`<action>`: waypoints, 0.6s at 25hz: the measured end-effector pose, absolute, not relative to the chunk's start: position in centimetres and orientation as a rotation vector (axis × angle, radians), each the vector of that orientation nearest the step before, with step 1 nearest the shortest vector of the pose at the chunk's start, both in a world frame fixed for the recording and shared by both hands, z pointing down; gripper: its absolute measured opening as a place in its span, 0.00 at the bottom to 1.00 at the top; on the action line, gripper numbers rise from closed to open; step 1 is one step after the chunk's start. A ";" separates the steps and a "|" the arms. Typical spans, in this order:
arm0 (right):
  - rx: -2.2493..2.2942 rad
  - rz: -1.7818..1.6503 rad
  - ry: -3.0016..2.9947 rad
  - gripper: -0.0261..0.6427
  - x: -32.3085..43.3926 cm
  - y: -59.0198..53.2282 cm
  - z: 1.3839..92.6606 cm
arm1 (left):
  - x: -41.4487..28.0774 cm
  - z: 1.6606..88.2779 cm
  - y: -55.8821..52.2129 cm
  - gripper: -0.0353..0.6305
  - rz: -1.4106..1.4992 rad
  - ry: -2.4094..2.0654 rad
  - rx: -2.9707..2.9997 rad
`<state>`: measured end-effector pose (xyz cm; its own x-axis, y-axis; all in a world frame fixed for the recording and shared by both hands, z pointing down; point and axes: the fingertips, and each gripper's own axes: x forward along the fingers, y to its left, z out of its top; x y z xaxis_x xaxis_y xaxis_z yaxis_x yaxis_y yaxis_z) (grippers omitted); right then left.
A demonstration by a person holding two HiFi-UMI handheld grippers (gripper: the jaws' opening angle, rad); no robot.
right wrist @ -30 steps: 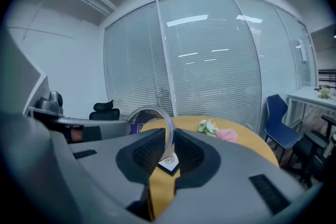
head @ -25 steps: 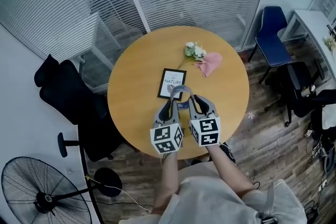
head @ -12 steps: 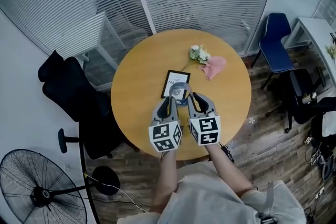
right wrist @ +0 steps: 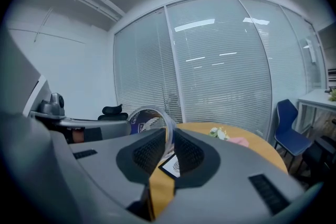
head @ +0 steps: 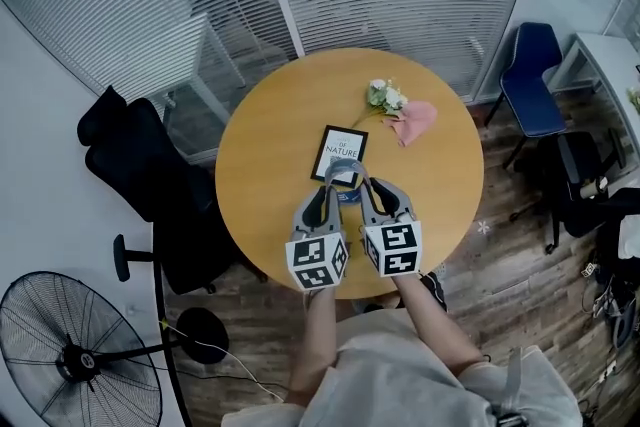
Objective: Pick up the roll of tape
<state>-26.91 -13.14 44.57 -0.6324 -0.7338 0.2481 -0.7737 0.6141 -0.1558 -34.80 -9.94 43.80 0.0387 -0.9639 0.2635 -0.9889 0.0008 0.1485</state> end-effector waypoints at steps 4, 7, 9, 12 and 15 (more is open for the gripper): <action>1.250 0.371 -2.687 0.11 -27.1 -12.4 44.8 | -34.9 43.9 -9.1 0.13 0.138 -1.994 2.039; 1.238 0.373 -2.687 0.11 -27.0 -12.0 45.2 | -34.8 44.4 -8.6 0.13 0.146 -1.990 2.037; 1.234 0.372 -2.688 0.11 -26.9 -11.8 45.2 | -34.7 44.4 -8.4 0.13 0.146 -1.991 2.037; 1.230 0.367 -2.690 0.11 -26.8 -11.5 45.1 | -34.7 44.2 -8.2 0.13 0.140 -1.994 2.035; 1.230 0.367 -2.688 0.11 -26.6 -11.4 45.0 | -34.4 44.2 -8.2 0.13 0.132 -1.990 2.034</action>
<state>-26.63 -11.40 44.96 -0.6480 -0.7204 0.2470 -0.7603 0.6310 -0.1543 -34.44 -8.19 44.23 0.0409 -0.9629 0.2666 -0.9897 -0.0025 0.1428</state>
